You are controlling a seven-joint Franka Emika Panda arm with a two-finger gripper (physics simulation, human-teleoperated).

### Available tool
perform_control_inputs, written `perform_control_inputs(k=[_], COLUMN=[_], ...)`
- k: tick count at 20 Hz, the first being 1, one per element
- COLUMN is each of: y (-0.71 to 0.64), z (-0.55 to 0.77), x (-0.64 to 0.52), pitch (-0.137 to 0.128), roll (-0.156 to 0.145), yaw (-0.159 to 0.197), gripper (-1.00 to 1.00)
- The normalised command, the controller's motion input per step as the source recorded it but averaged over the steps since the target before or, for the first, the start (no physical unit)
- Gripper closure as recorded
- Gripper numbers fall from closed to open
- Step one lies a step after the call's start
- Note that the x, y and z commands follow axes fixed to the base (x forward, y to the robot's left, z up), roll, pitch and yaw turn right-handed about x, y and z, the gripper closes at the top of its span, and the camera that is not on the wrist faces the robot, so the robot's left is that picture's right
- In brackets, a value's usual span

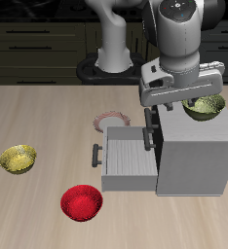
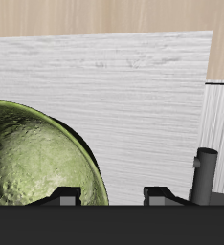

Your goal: Place the green bowl in the bottom drawer of the white cabinet and close the drawer

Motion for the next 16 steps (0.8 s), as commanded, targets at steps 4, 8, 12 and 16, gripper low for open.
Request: perform_control_inputs(k=[4, 8, 12, 16], y=[-0.07, -0.03, -0.42, -0.62], z=[0.21, 0.03, 0.04, 0.09], x=[-0.11, -0.03, -0.18, -0.25], pitch=[-0.029, -0.012, -0.012, -0.030], roll=[0.028, -0.007, -0.018, -0.075], yaw=[-0.026, 0.003, -0.011, -0.006], gripper=[1.00, 1.00, 1.00, 1.00])
